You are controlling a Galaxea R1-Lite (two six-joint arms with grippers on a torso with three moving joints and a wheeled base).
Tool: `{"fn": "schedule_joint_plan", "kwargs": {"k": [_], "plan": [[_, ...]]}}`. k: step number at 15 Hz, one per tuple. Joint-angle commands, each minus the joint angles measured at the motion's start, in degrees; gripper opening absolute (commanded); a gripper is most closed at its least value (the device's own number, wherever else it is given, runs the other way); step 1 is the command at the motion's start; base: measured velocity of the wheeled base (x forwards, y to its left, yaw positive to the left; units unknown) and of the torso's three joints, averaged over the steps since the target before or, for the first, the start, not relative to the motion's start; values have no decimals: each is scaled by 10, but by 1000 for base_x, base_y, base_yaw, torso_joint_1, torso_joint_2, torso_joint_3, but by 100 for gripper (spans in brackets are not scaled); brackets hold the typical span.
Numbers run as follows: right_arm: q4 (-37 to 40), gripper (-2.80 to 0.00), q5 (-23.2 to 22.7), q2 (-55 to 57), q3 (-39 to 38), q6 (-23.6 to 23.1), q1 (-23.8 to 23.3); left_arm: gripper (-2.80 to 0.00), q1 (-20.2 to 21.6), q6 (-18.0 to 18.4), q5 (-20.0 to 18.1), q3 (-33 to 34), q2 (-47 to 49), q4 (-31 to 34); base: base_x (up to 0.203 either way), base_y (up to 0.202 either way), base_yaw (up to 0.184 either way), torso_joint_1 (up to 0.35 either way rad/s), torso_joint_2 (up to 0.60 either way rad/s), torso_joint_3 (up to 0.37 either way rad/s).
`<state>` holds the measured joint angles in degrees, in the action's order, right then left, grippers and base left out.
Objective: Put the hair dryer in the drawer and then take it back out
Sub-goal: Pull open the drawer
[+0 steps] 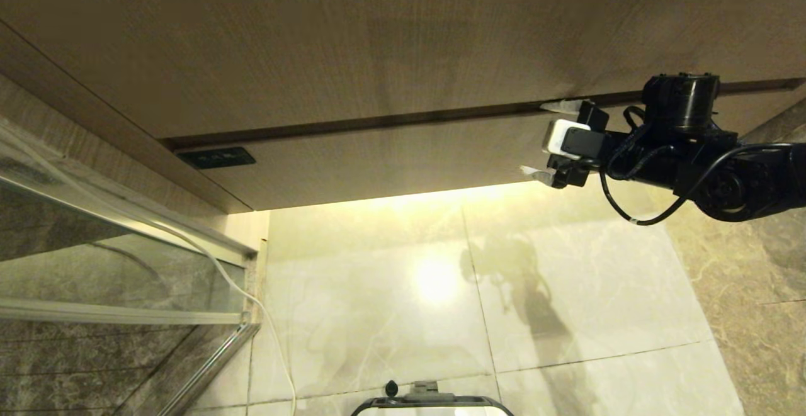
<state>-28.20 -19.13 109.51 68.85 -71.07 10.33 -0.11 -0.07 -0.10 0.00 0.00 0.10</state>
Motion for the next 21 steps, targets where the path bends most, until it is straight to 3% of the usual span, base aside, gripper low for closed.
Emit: {"fn": "schedule_joint_plan", "kwargs": {"k": [1, 21], "plan": [[26, 0, 0, -3, -1, -3, -5, -280, 0, 0, 0, 0, 0, 0, 0, 0, 0, 0, 0, 0], [90, 0, 43, -29, -28, -7, -8, -280, 0, 0, 0, 0, 0, 0, 0, 0, 0, 0, 0, 0]]}}
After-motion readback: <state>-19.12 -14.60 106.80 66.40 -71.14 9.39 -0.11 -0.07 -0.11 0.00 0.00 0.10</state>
